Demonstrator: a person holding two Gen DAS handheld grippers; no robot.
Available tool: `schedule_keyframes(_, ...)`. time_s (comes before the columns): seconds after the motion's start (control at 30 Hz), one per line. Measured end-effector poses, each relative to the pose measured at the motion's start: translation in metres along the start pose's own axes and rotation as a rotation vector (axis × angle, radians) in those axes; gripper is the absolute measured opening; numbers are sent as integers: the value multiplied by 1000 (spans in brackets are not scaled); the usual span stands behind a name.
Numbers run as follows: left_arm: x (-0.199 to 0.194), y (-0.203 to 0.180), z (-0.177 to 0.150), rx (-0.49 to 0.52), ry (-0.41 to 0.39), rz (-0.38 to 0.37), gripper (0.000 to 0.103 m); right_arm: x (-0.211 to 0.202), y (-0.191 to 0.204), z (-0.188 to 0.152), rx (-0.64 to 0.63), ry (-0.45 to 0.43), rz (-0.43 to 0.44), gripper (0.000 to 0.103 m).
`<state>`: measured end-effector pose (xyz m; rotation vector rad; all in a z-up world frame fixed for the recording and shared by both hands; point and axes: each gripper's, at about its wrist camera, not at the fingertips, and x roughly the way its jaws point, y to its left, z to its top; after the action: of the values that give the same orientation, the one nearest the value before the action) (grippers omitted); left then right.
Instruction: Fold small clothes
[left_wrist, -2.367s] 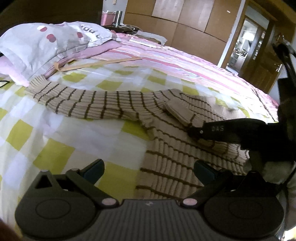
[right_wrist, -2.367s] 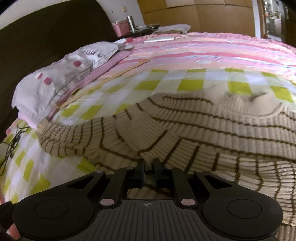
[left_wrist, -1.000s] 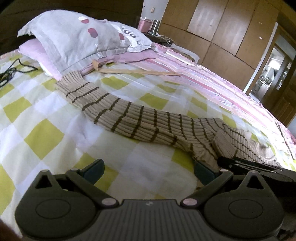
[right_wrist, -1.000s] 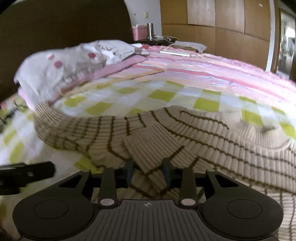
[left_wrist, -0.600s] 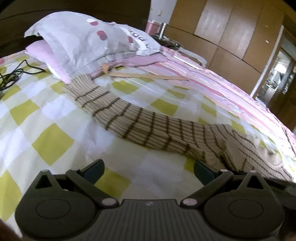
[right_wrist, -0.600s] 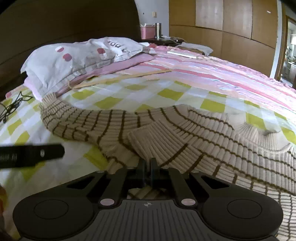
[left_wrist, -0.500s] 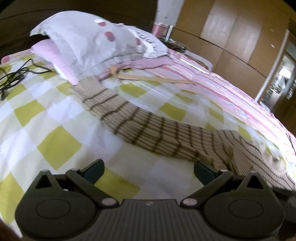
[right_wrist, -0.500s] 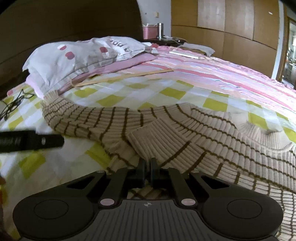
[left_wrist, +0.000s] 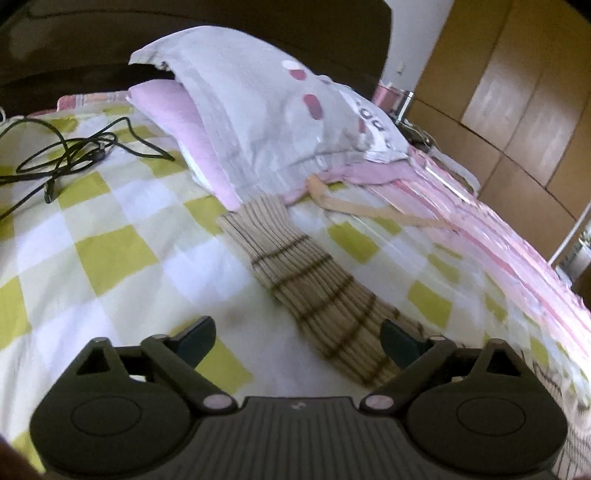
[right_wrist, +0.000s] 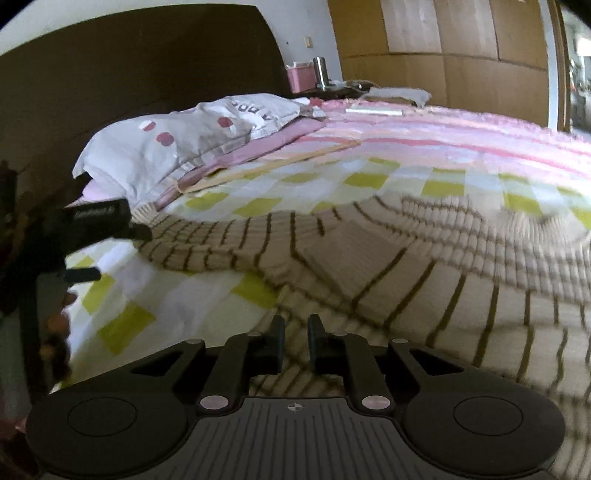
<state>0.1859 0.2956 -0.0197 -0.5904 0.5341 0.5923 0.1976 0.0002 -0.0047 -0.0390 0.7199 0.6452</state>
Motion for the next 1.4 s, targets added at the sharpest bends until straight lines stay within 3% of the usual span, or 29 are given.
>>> schedule_keyframes(0.23, 32, 28, 18, -124, 49, -59, 58, -1, -6, -16, 84, -11, 14, 17)
schedule_keyframes(0.53, 52, 32, 28, -187, 19, -102, 55, -1, -6, -16, 108, -13, 14, 17)
schedule_keyframes(0.7, 60, 40, 31, -251, 10, -135, 37, 0, -6, -16, 111, -11, 9, 17)
schedule_keyframes(0.77, 62, 45, 31, -276, 11, -147, 22, 1, -5, -16, 111, -9, 6, 17)
schedule_keyframes(0.87, 64, 50, 30, -312, 14, -163, 16, 0, -5, -15, 117, -5, 3, 17)
schedule_keyframes(1.13, 50, 16, 26, -192, -5, -272, 14, -6, -5, -8, 137, -9, -14, 17)
schedule_keyframes(1.4, 20, -61, -9, 94, 59, -495, 14, -16, -15, 12, 162, -56, -46, 17)
